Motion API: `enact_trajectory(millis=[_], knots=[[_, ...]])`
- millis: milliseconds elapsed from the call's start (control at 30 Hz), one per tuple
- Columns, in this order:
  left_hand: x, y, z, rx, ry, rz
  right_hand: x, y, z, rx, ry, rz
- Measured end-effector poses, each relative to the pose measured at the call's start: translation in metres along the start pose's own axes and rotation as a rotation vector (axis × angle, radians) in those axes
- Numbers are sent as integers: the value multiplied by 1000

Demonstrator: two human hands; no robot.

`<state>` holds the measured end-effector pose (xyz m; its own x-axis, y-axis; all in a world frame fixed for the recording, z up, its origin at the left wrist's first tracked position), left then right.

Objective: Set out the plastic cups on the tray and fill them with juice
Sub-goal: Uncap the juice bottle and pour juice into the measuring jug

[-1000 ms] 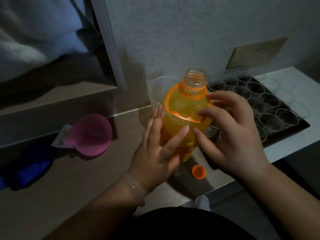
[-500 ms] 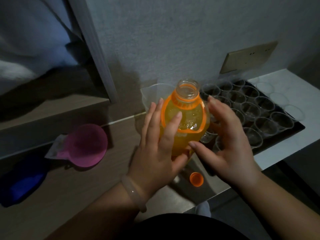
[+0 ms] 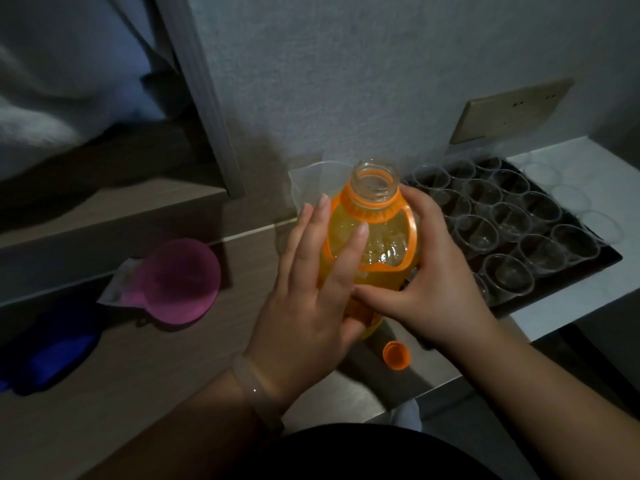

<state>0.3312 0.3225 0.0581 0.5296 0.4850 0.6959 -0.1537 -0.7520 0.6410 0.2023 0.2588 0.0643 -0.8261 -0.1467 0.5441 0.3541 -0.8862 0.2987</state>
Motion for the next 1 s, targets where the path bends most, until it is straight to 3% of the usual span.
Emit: enact_trajectory(millis=[367, 1000], knots=[[29, -25, 6, 30, -11, -94, -29, -21, 30, -3, -25, -56], [52, -46, 27, -74, -41, -79, -64, -35, 57, 56, -148, -27]])
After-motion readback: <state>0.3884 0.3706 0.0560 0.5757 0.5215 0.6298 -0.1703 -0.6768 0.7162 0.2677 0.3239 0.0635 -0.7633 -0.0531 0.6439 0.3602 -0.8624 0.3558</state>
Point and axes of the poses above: each hand's wrist, its own y-axis towards the middle knuckle, its own x-axis out of the back of the hand, z = x × y, the point moved 6 cm from there along y, towards the middle knuckle
